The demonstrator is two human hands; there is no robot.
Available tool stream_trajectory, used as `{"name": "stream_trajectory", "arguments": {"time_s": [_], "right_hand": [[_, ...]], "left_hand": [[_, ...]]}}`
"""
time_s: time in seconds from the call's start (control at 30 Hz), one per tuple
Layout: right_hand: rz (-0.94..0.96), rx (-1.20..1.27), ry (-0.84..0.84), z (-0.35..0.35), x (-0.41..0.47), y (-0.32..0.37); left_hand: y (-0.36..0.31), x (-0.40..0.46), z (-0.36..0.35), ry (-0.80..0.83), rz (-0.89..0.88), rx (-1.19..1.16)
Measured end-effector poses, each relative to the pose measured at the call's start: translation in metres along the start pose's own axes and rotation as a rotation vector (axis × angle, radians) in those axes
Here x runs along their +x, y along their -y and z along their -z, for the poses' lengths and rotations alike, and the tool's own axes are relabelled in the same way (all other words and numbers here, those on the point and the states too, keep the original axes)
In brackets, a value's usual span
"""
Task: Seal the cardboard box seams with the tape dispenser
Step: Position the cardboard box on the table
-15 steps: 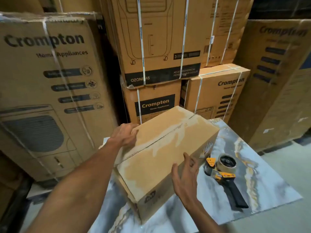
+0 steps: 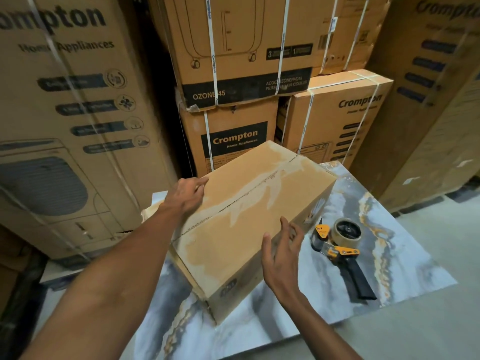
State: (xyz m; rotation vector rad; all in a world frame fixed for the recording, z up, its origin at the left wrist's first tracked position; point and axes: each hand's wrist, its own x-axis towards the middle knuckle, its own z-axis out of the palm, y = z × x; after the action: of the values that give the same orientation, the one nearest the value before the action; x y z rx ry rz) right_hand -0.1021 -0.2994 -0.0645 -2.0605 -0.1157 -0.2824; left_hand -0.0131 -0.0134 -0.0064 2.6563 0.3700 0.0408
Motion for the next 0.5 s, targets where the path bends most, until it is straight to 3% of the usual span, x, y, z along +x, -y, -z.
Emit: {"name": "stream_trajectory", "arguments": {"time_s": [0.23,0.5], "right_hand": [[0.046,-0.006,0.108,0.006,0.03,-0.013],[0.099,-0.053,0.348,0.015,0.089,-0.022]], "left_hand": [[0.003,-0.034,0.008,-0.059,0.003,0.061],[0.007,-0.069,0.001,-0.194,0.085,0.131]]}}
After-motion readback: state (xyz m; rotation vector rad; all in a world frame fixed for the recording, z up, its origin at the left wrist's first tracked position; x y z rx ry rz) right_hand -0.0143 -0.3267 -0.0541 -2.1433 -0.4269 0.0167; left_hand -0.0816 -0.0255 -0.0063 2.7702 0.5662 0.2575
